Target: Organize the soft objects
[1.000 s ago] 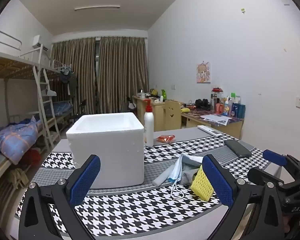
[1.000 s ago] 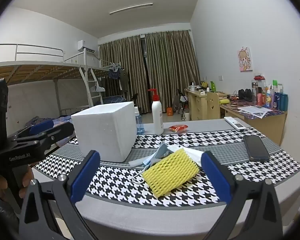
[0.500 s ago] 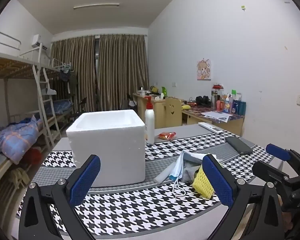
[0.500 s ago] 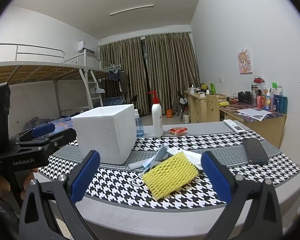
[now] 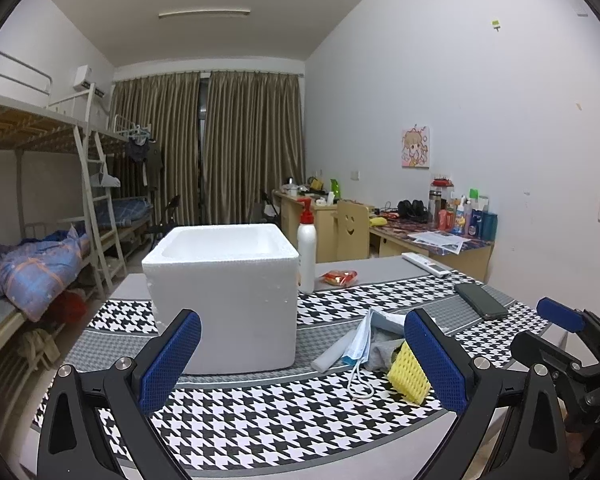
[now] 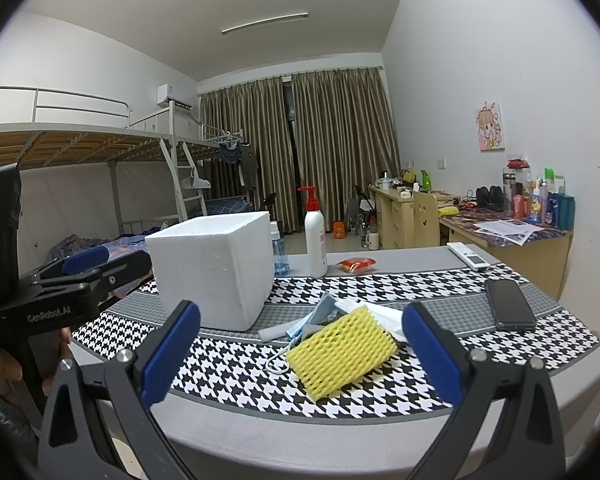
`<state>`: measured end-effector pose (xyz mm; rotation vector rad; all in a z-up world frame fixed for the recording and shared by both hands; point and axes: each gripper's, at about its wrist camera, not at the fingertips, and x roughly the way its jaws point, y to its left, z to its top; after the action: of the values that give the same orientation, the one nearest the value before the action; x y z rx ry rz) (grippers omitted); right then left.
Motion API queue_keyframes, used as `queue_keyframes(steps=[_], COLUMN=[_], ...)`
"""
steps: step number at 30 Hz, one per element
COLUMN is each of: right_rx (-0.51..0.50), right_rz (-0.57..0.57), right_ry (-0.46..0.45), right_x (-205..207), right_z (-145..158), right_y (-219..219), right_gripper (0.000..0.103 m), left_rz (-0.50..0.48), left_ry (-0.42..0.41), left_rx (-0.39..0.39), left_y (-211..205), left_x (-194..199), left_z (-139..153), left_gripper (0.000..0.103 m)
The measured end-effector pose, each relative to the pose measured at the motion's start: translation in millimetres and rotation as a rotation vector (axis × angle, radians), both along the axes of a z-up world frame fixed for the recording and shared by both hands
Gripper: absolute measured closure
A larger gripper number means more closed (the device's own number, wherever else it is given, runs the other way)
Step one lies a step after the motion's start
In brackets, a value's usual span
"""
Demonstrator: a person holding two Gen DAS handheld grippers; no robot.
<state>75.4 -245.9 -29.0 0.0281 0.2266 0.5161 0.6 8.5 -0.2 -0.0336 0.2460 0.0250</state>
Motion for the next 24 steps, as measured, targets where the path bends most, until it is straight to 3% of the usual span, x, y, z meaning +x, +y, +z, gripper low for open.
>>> queue_keyframes(steps=[24], right_rx=[0.01], right_rz=[-0.007], right_ry=[0.005], right_x=[3.5], right_z=[3.1], right_y=[-3.6], right_gripper=[0.001], left_rz=[-0.01], left_ry=[0.023], left_rx=[0.022], left_y=[-7.3], left_x=[6.2], left_z=[2.6], left_gripper=[0.001])
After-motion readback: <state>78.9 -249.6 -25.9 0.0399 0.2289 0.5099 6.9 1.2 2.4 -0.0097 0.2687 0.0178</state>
